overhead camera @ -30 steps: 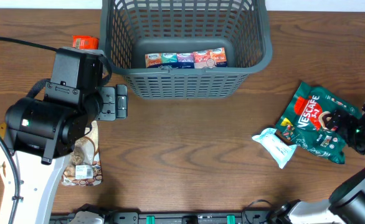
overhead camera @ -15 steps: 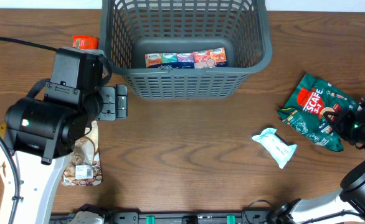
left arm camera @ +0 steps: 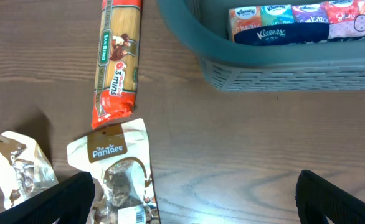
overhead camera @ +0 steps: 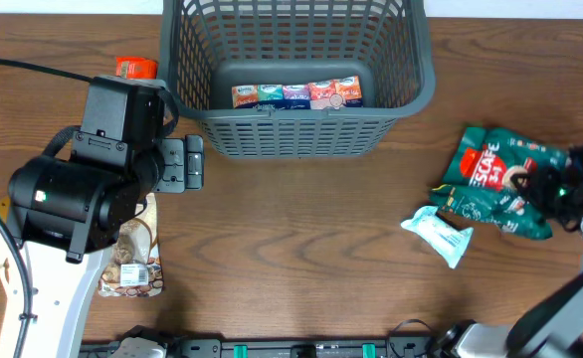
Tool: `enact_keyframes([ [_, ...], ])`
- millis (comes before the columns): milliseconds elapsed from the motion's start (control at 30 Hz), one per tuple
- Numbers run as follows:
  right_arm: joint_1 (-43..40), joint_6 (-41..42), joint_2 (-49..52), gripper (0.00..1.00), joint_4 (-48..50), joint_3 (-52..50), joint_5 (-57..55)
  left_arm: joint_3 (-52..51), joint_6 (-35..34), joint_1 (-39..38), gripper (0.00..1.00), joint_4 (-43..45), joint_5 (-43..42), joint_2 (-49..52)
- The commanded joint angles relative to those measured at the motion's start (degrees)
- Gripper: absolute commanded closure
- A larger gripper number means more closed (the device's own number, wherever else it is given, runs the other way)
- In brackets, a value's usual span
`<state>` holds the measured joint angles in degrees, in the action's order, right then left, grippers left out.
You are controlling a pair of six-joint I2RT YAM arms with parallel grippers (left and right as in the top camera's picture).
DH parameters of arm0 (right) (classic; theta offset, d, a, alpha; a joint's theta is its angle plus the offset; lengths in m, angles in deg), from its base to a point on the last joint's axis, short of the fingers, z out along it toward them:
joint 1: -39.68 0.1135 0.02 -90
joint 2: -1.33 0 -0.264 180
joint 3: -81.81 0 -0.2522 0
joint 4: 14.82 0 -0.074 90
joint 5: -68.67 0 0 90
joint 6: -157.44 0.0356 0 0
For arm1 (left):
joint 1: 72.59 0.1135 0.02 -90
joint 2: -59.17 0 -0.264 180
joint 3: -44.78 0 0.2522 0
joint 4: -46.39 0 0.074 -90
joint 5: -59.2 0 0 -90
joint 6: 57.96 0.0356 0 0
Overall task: Pack container
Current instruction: 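Lift the Nescafe bag into the basket and release it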
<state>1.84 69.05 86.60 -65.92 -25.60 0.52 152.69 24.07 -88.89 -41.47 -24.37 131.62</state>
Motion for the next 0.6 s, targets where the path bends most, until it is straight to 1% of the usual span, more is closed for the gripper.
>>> enact_keyframes([
  [0, 5.9, -1.3, -9.8, 0.99, -1.1, 10.9, -1.6, -0.3, -0.9, -0.1, 0.07, 0.0, 0.5, 0.3],
  [100, 11.5, -0.7, -12.5, 0.99, -4.2, 20.1, -4.7, -0.3, -0.9, -0.1, 0.07, 0.0, 0.5, 0.3],
  [200, 16.8, -0.8, -12.6, 0.99, -6.2, 29.1, -7.5, -0.3, -0.9, -0.1, 0.07, 0.0, 0.5, 0.3],
  [267, 20.6, -0.8, -12.5, 0.99, -5.0, 33.6, -9.6, -0.3, -0.9, -0.1, 0.07, -0.1, 0.5, 0.3],
  [333, 23.7, -1.7, -12.2, 0.99, -1.9, 36.1, -10.3, -0.3, -0.9, -0.1, 0.07, -0.1, 0.5, 0.3],
  [367, 25.5, -3.3, -12.0, 0.99, 0.5, 37.0, -10.3, -0.3, -0.9, -0.1, 0.07, -0.1, 0.5, 0.3],
  [433, 29.9, -10.1, -11.5, 0.99, 5.6, 37.9, -8.7, -0.3, -0.9, -0.1, 0.07, -0.3, 0.5, 0.3],
  [533, 35.7, -25.2, -9.7, 0.99, 11.1, 37.9, 0.3, -0.3, -0.9, -0.1, 0.07, -0.5, 0.5, 0.3],
  [567, 37.0, -27.6, -8.9, 0.99, 12.2, 37.9, 2.3, -0.3, -0.9, -0.1, 0.07, -0.5, 0.5, 0.3],
])
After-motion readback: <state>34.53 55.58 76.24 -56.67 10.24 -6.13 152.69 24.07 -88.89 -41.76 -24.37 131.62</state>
